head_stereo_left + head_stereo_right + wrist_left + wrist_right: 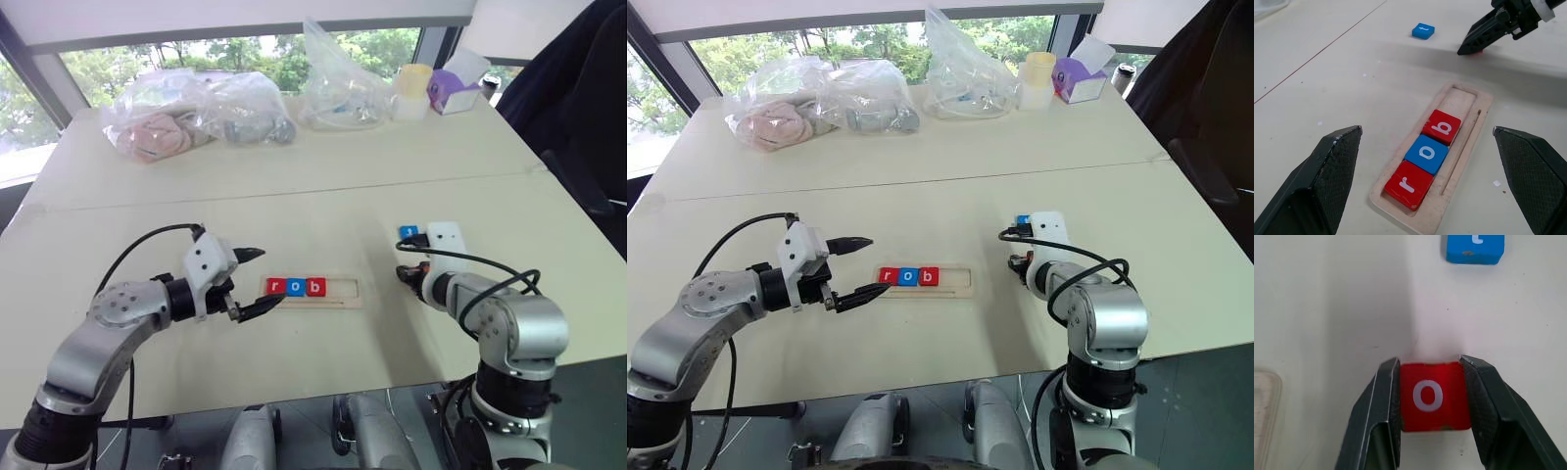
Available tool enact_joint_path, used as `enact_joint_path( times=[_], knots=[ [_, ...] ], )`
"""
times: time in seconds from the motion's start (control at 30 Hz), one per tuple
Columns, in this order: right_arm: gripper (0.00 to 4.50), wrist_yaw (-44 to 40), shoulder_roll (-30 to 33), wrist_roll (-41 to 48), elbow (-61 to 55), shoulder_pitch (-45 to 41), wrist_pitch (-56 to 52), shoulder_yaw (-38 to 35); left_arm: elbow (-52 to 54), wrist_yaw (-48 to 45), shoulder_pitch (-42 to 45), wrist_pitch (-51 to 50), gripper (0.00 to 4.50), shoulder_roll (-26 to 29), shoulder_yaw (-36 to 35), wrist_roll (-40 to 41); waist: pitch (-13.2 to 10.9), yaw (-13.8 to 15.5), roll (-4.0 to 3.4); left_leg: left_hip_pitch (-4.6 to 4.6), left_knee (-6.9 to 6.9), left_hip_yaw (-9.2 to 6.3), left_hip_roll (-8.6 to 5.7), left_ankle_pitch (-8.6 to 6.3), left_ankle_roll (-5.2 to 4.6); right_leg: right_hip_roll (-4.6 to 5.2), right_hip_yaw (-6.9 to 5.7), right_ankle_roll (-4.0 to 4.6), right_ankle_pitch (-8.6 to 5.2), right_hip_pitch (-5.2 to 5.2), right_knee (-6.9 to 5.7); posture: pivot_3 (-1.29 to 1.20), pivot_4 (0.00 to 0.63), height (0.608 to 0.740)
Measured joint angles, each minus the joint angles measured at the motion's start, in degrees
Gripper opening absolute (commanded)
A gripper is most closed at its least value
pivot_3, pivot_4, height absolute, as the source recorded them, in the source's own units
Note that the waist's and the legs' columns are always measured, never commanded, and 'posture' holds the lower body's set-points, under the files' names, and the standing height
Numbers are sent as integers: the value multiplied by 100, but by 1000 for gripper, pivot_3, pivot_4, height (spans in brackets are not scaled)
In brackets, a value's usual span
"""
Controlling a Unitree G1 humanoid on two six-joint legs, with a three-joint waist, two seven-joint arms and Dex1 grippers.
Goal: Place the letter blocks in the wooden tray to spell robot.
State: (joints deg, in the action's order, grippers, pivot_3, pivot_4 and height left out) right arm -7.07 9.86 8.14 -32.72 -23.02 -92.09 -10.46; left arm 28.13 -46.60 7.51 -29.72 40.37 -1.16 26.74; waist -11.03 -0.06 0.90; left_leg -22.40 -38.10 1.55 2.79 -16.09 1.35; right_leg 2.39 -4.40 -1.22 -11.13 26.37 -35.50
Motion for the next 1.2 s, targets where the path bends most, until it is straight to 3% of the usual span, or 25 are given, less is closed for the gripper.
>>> enact_joint_path(
  times=[0.4, 0.43, 0.47, 0.6, 0.63, 0.7, 0.9, 1.0, 1.07, 1.2],
  knots=[
    [1212, 234, -105, 291, -262, 214, 4, -15, -65, -586, 17, 221, 4500, 155, 22, 4, 1, -67, 1, -1, 0, -1, 0, 0, 0, 0, 0, 3, -3, -1, 2, 0, 150, 740],
    [2246, 237, -77, 349, -270, 215, -1, -14, -66, -635, -15, 272, 4500, 173, 22, 4, 1, -68, 1, -1, 0, -1, 0, 0, 0, 0, 0, 6, -5, -1, 2, 0, 150, 740],
    [2542, 238, -62, 404, -273, 216, -1, -17, -74, -681, -33, 311, 4500, 188, 22, 3, 1, -69, 1, -1, 0, -1, 0, 0, 0, 0, 0, 9, -6, -1, 2, 0, 150, 740],
    [4468, 248, 11, 681, -312, 227, -1, 20, -101, -821, -60, 465, 4500, 211, 17, 1, 0, -68, 1, -1, 0, -1, -1, 0, 0, 1, 0, 12, -8, -1, 2, 0, 150, 740],
    [4468, 238, 120, 756, -311, 227, -2, 67, -111, -836, -60, 513, 4500, 209, 12, 3, 0, -63, 1, -1, 0, -1, -2, 0, 0, 3, 0, 17, -11, -2, 4, 0, 150, 740],
    [4468, 157, 481, 932, -305, 213, -3, 137, -142, -856, -58, 552, 4500, 210, -16, 7, 0, -52, 0, -2, 0, 0, -6, 0, 0, 8, 0, 19, -12, -3, 5, 0, 150, 740],
    [4468, -1419, 2789, 1970, -229, -434, 142, 413, -360, -994, 121, 615, 4500, 205, -51, 58, -3, -62, 3, -3, 5, 2, -7, -1, -1, 3, 6, 17, -16, -5, 20, 0, 150, 740],
    [4468, -2716, 3834, 2126, 9, 9, 1455, 872, -461, -1083, 244, 660, 4500, 204, -48, 103, -4, -42, 3, -4, 14, -2, -7, -3, -4, 3, -1, 3, -21, -5, 22, 0, 150, 740],
    [4468, -3781, 4481, 1926, 381, 393, 3019, 1164, -558, -1131, 288, 662, 4500, 205, -27, 102, -6, -47, 4, -5, 13, 1, -8, -4, -6, 4, 0, -16, -12, -4, 27, 0, 150, 740],
    [4468, -5261, 4992, 1297, 1377, 592, 5492, 1519, -625, -1221, 454, 686, 4500, 211, -14, 101, -12, -79, 15, 1, 3, 11, -8, -4, -5, 4, 7, -10, -14, -9, 28, 0, 150, 740]
  ],
)
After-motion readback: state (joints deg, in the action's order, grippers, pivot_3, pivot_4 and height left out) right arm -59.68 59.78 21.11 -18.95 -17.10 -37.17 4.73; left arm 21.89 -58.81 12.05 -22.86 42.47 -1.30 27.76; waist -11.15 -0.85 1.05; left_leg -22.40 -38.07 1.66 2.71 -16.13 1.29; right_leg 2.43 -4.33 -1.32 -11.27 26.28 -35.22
